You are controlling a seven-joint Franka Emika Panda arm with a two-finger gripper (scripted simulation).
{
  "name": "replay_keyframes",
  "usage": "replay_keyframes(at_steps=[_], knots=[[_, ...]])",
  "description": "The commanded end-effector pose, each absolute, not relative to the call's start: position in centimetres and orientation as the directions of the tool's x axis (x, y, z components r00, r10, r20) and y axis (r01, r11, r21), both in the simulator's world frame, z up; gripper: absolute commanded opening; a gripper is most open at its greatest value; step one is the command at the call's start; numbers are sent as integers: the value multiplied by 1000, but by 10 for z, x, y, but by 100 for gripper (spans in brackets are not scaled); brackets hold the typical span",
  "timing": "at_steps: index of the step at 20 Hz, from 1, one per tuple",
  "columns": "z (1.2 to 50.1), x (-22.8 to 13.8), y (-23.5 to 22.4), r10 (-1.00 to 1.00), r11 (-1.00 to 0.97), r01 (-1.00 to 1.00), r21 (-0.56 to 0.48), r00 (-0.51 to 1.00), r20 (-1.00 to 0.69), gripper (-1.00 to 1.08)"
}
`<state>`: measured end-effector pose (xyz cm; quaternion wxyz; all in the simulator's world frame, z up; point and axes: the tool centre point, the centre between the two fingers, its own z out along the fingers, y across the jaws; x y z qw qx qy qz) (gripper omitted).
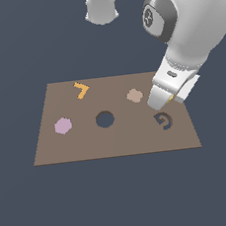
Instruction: Insert a designated object into the corresponding slot on a board.
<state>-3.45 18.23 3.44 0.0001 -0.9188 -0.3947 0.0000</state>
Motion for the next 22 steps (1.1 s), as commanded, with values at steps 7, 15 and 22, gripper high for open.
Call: replay_keyframes(at_steps=[7,15,22], knots=[[38,18,176,545,-839,545,0,839,0,-100],[40,46,166,427,-904,427,0,904,0,-100],[41,55,161,389,-921,389,1,921,0,-100]])
